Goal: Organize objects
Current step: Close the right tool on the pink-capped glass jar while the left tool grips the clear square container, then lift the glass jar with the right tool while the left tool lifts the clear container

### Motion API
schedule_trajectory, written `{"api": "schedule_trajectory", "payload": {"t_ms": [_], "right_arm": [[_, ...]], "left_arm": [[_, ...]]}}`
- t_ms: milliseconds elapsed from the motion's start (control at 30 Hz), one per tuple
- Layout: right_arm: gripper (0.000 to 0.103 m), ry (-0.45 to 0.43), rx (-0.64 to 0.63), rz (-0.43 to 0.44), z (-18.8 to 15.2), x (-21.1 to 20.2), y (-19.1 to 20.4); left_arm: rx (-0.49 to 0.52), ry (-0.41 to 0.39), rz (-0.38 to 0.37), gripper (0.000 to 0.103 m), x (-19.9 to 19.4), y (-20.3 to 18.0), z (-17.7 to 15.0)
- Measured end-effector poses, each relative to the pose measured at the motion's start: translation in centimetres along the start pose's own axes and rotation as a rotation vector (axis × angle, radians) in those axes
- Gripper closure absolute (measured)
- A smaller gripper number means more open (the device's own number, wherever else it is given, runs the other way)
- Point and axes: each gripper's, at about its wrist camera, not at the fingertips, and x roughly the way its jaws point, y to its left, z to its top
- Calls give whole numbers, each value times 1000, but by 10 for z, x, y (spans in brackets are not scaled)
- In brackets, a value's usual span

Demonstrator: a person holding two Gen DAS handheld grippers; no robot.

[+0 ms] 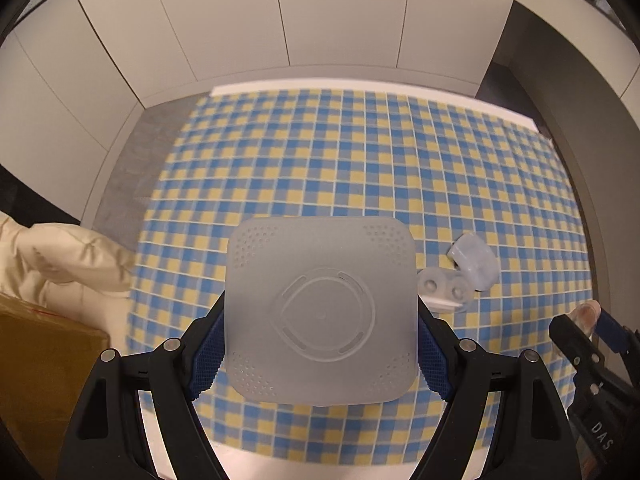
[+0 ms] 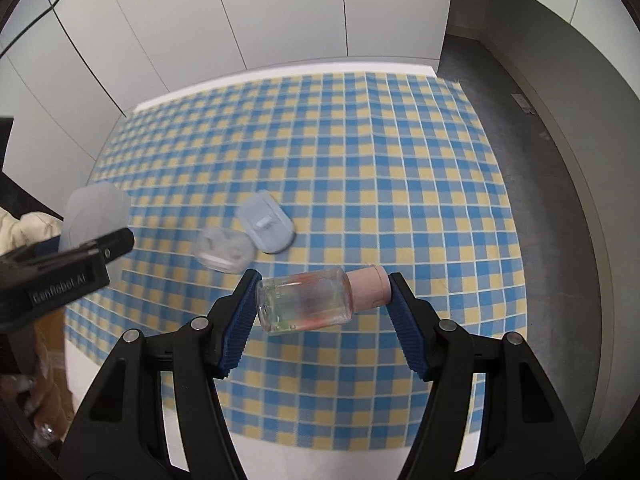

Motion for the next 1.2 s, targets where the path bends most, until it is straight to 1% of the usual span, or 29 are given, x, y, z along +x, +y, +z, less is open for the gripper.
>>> {"api": "schedule_trajectory", "payload": {"t_ms": [100, 167, 367, 533, 567, 700, 833, 1133, 1200], "right_arm": [[37, -14, -9, -7, 3, -26, 14], [37, -19, -20, -12, -4, -43, 25], [37, -20, -42, -32, 0, -79, 47], [37, -62, -54, -39, 14, -124, 60], [37, -69, -56, -41, 17, -128, 62], [37, -108, -66, -44, 30, -163, 70], [37, -139, -78, -45, 40, -189, 75], [37, -193, -91, -58, 55, -248, 82], [37, -202, -87, -58, 57, -254, 81]], "left_arm": [[-12, -8, -13, 22, -18, 8, 1], [-25, -8, -17, 22, -32, 14, 2], [-48, -49, -22, 22, -75, 29, 10], [-41, -89, -26, 22, -114, 34, 19], [-39, -96, -30, 22, -120, 34, 20], [-36, -126, -47, 22, -150, 36, 25], [-43, -155, -80, 22, -180, 38, 29], [-27, -234, -88, 22, -239, 35, 39], [-27, -246, -93, 22, -249, 34, 40]]}}
